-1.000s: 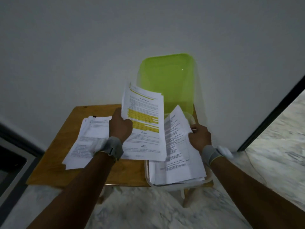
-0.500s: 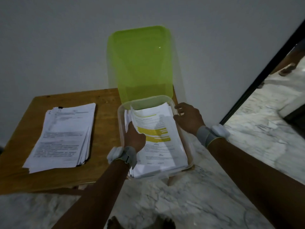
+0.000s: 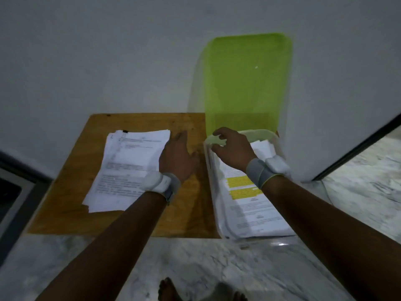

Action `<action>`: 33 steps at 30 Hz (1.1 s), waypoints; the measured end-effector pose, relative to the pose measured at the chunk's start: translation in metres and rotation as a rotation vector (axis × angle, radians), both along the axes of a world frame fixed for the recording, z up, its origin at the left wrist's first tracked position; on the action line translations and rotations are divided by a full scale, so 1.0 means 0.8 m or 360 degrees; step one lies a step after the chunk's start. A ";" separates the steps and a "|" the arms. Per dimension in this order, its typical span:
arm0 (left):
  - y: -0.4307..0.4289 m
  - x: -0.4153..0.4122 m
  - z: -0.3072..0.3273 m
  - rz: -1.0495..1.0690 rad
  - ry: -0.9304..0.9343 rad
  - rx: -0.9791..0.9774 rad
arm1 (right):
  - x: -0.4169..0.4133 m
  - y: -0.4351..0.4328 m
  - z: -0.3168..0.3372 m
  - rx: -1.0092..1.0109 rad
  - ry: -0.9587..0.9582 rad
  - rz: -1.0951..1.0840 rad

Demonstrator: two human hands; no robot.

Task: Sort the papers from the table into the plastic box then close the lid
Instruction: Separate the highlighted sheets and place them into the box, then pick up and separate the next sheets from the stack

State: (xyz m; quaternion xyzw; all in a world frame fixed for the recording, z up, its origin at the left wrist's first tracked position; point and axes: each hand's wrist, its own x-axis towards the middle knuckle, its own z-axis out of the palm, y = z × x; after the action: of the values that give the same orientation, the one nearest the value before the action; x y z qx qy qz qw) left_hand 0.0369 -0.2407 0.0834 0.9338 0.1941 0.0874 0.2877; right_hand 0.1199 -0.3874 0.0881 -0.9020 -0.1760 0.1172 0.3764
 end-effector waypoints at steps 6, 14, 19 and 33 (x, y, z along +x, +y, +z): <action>0.162 -0.043 -0.038 0.0261 0.0201 0.0099 | -0.036 0.151 -0.047 -0.0069 0.0140 0.0115; 0.304 -0.066 -0.109 0.0453 0.0505 0.0134 | -0.060 0.250 -0.117 -0.0031 0.0332 -0.0005; 0.334 -0.071 -0.133 0.0501 0.0522 0.0005 | -0.061 0.259 -0.129 -0.0071 0.0240 -0.0126; 0.332 -0.078 -0.129 0.0489 0.0260 -0.0102 | -0.060 0.253 -0.125 -0.0229 0.0123 -0.0412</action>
State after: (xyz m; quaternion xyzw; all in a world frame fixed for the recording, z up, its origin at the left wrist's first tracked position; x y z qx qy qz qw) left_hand -0.0257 0.0246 -0.0198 0.8874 0.3601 0.0478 0.2839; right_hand 0.0719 -0.1854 -0.0119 -0.9366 -0.0349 0.1148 0.3292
